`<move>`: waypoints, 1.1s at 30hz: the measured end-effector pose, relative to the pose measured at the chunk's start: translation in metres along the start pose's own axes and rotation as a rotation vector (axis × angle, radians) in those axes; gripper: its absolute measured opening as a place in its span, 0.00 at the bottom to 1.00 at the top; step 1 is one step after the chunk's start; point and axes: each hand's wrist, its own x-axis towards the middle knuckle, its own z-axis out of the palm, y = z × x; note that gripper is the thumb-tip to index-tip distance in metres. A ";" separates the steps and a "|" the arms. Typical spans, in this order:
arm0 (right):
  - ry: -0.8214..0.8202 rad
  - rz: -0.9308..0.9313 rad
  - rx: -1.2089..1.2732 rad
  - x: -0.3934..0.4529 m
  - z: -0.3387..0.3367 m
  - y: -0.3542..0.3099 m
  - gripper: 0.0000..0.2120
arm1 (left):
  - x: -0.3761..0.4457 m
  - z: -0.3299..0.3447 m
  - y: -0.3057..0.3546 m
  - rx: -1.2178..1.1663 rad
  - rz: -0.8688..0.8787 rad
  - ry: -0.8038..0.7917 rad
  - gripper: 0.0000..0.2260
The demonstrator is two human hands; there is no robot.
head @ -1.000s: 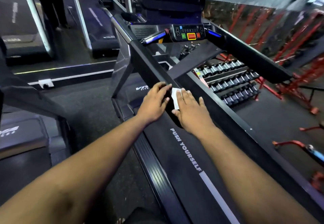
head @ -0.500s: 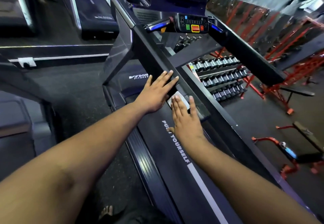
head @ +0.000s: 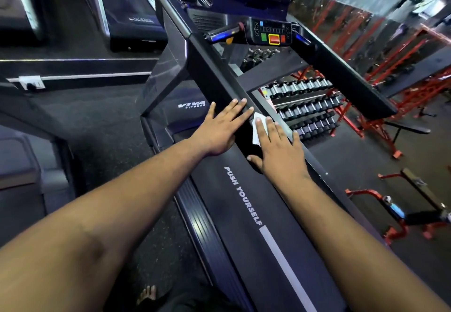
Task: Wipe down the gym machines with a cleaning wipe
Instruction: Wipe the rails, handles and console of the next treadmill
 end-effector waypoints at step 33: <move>-0.038 -0.062 -0.043 -0.025 -0.005 -0.007 0.47 | 0.007 -0.002 -0.053 -0.027 0.006 0.009 0.35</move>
